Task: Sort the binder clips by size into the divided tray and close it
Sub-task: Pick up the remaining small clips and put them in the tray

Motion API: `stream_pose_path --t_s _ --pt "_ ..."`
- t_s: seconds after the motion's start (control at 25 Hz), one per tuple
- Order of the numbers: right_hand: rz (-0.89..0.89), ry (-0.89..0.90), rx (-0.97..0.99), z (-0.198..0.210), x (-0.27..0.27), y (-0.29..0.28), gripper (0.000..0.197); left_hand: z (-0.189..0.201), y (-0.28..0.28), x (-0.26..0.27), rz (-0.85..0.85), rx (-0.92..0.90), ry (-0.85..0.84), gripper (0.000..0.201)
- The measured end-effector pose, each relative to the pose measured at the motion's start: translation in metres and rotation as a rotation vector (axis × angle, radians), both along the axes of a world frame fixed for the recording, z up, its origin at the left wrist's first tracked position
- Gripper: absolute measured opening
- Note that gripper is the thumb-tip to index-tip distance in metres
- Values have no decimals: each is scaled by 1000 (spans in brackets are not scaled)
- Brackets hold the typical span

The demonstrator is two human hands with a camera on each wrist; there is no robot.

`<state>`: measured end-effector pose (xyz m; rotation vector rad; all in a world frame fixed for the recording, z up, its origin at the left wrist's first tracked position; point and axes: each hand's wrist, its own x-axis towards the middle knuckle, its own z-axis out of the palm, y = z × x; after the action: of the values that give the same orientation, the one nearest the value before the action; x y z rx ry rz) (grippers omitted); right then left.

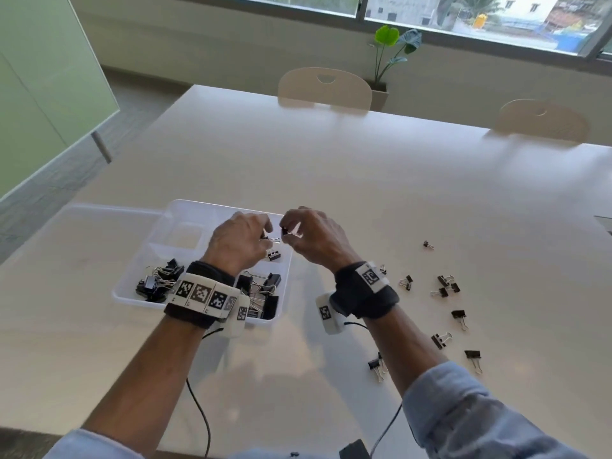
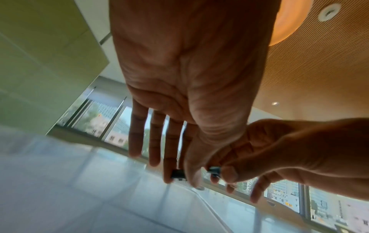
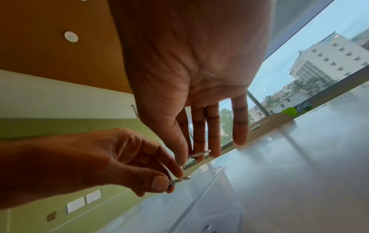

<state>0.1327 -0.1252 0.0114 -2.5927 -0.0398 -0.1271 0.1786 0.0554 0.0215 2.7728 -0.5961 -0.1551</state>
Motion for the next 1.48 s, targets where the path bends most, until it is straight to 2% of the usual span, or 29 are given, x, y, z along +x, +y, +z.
stream_pose_path --t_s 0.12,0.24,0.52,0.72,0.96,1.2,1.36,1.48 --pt "-11 7 -43 -4 7 12 25 -2 3 3 -5 77 26 35" --pt "-35 -12 -34 -5 0 6 26 0 0 0 -33 64 7 40" --pt "-215 -22 111 -7 -73 -53 17 13 -31 -31 -171 -49 -12 31" --pt "-386 -15 143 -20 -153 -114 13 14 -84 -75 -393 -96 55 30" --pt "-627 61 108 -41 -235 -169 38 -12 -131 -119 -711 -5 210 29" --pt "-732 194 4 -45 -280 -188 43 -29 -166 -161 -920 0 273 35" --pt "-782 232 -12 -48 -299 -197 42 -37 -197 -188 -889 28 181 40" --pt "-815 256 2 -51 -304 -199 30 -42 -212 -193 -875 136 173 37"
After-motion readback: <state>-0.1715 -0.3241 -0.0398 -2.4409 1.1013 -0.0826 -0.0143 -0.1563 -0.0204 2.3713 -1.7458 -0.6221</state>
